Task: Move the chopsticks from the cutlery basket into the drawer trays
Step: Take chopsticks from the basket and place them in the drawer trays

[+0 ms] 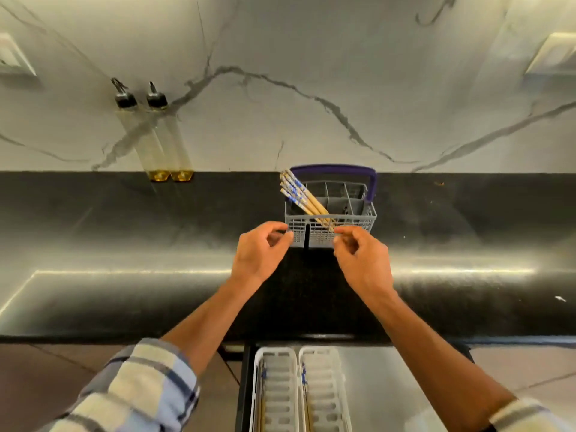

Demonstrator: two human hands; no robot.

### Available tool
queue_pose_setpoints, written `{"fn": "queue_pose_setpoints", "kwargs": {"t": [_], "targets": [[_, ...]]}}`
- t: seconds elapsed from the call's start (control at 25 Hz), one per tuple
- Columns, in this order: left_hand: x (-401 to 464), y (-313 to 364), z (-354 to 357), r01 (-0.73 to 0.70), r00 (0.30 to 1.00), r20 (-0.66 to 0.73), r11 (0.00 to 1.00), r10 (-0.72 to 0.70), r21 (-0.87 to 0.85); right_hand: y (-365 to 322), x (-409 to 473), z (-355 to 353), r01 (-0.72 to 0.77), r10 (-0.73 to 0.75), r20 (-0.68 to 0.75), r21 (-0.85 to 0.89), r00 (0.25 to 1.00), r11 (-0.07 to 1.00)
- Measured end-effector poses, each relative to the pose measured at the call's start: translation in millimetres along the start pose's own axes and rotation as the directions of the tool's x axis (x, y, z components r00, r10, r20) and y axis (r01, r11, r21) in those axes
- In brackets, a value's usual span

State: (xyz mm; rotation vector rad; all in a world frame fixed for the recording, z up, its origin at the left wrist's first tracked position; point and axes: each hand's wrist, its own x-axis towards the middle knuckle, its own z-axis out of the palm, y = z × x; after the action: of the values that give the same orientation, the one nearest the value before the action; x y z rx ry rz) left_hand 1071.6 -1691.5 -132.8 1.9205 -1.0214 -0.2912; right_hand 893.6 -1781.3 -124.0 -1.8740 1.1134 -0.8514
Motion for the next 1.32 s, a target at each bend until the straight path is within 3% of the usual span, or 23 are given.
{"fn": "queue_pose_setpoints", "kwargs": {"t": [0.2, 0.4, 0.48, 0.6, 0.8, 1.08, 1.32], "targets": [[68.0, 19.6, 18.1, 0.262, 0.964, 0.02, 0.933, -0.266, -0.247, -34.7, 59.1, 13.2, 0.105, -0.098, 0.077, -0.097, 0.992, 0.99], [90.9, 26.9, 39.3, 0.398, 0.911, 0.034, 0.852, -0.412, -0.342, -51.4, 98.6, 9.6, -0.032, 0.031, -0.054, -0.008, 0.998, 0.999], [92.1, 26.9, 46.5, 0.428, 0.895, 0.041, 0.832, -0.443, -0.352, -42.8, 108.1, 10.9, -0.041, 0.042, 0.016, -0.074, 0.999, 0.996], [90.5, 28.4, 54.8, 0.451, 0.88, 0.046, 0.8, -0.474, -0.396, -28.5, 117.0, 17.9, -0.002, 0.039, 0.148, -0.245, 0.988, 0.97], [96.4, 27.1, 60.0, 0.477, 0.847, 0.055, 0.713, -0.528, -0.514, -21.4, 137.3, 33.4, 0.092, 0.011, 0.26, -0.381, 0.965, 0.92], [106.5, 21.5, 61.8, 0.425, 0.89, 0.006, 0.826, -0.456, -0.37, -26.2, 158.1, 53.4, 0.183, -0.02, 0.365, -0.42, 0.931, 0.889], [111.1, 23.9, 56.9, 0.424, 0.889, 0.028, 0.797, -0.458, -0.43, -19.2, 166.7, 53.6, 0.203, -0.043, 0.35, -0.433, 0.936, 0.878]]}}
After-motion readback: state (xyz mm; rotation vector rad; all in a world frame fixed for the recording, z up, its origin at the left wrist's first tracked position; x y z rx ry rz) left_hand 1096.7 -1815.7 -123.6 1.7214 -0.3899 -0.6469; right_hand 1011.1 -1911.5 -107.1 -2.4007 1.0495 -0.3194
